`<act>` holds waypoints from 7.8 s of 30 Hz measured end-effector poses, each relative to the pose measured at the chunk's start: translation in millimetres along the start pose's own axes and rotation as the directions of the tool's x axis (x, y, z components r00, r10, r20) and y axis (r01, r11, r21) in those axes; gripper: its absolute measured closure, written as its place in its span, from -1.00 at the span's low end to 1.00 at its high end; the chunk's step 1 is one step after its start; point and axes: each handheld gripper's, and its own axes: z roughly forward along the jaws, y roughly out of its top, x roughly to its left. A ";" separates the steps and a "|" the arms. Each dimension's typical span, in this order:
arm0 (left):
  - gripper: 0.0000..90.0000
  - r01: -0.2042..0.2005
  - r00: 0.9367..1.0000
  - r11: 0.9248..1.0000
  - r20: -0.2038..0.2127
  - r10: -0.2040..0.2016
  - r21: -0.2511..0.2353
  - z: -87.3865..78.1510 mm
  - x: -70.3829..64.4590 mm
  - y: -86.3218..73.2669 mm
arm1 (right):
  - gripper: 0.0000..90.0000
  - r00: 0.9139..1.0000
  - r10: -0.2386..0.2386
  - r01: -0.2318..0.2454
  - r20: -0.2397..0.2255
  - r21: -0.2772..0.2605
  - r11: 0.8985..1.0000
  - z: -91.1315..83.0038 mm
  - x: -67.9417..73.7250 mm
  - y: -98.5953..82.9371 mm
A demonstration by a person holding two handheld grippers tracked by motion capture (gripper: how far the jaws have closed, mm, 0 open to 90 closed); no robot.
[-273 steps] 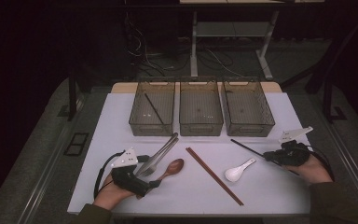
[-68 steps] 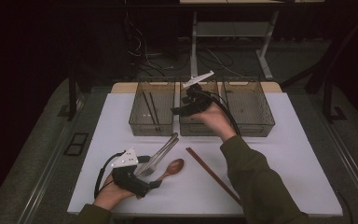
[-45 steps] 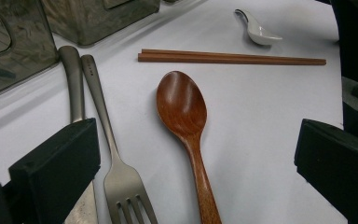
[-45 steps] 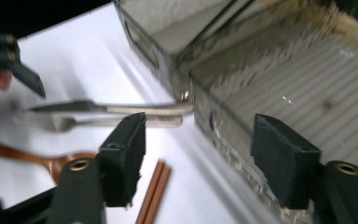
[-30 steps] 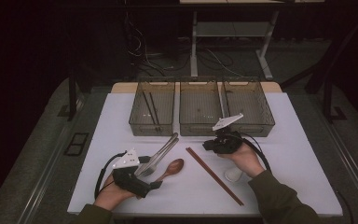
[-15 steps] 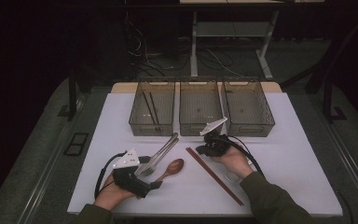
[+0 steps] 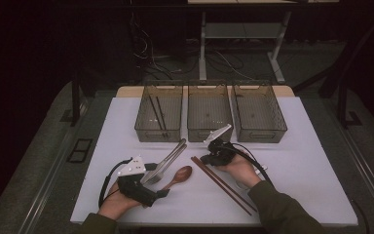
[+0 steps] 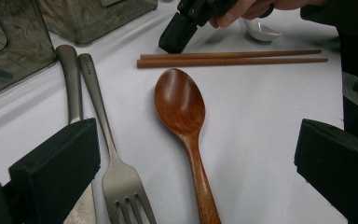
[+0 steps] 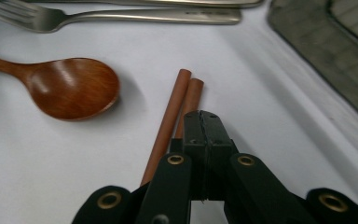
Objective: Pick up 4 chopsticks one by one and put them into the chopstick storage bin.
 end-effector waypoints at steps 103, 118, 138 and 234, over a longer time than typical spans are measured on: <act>-1.00 -0.005 1.000 1.000 0.006 0.005 0.000 0.4 -1.0 0.9 | 0.86 0.999 0.043 -0.045 -0.023 -0.087 0.995 -57.2 24.2 -32.4; -1.00 -0.003 1.000 1.000 0.008 0.003 0.001 1.9 -1.2 0.5 | 0.86 0.999 0.043 -0.042 0.009 -0.117 0.992 -71.0 10.8 -28.3; -1.00 -0.005 1.000 1.000 0.009 0.005 0.006 3.8 -1.1 0.4 | 0.86 0.998 0.043 -0.035 0.038 -0.179 0.983 -86.7 -6.5 -4.8; -1.00 0.000 1.000 1.000 0.027 0.000 -0.023 1.5 -1.2 1.8 | 0.86 0.981 0.109 -0.092 0.161 -0.109 0.990 17.2 -44.3 188.0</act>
